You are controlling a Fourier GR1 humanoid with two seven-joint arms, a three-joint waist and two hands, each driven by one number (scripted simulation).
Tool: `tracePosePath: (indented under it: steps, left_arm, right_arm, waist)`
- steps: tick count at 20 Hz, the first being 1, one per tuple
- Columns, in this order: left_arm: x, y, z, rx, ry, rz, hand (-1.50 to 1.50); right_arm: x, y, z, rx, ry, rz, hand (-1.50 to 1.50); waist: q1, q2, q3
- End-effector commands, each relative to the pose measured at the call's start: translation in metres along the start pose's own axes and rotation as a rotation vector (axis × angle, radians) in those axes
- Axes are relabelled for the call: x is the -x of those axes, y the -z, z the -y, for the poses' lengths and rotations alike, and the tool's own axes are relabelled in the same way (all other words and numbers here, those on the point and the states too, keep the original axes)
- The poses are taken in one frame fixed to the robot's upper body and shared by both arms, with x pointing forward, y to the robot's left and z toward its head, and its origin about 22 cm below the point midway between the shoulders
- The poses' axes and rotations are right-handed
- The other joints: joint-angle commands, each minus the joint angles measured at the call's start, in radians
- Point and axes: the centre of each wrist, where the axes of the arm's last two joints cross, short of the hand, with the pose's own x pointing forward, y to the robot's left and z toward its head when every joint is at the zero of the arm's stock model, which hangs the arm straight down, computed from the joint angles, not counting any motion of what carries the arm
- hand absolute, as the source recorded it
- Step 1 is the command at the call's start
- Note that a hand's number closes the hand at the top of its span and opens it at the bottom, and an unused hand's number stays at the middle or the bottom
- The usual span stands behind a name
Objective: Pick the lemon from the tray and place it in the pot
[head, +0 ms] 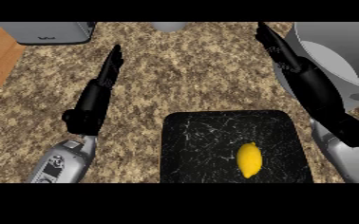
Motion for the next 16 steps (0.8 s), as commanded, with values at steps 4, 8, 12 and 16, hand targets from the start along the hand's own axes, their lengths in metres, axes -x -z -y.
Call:
tracePosePath:
  steps: [4, 8, 12, 16]
  left_arm:
    - [0.0, -0.003, -0.052, -0.215, -0.036, -0.072, 0.0]
    - [0.018, -0.015, -0.068, -0.281, -0.077, -0.165, 0.0]
    - [0.015, -0.01, -0.091, -0.279, -0.11, -0.188, 0.0]
    - [0.012, -0.017, -0.092, -0.274, -0.11, -0.192, 0.0]
  right_arm:
    - [0.033, -0.06, 0.055, 0.317, -0.025, -0.223, 1.5]
    - [0.059, -0.124, 0.09, 0.241, -0.54, -0.524, 1.5]
    - [0.087, -0.181, 0.051, 0.505, -0.305, -0.373, -1.5]
    - [0.056, -0.198, 0.041, 0.414, -0.285, -0.246, -1.5]
  waist:
    - [0.015, 0.024, 0.003]
    - [0.003, 0.027, -0.003]
    - [0.008, 0.027, 0.003]
    - [0.012, 0.025, 0.001]
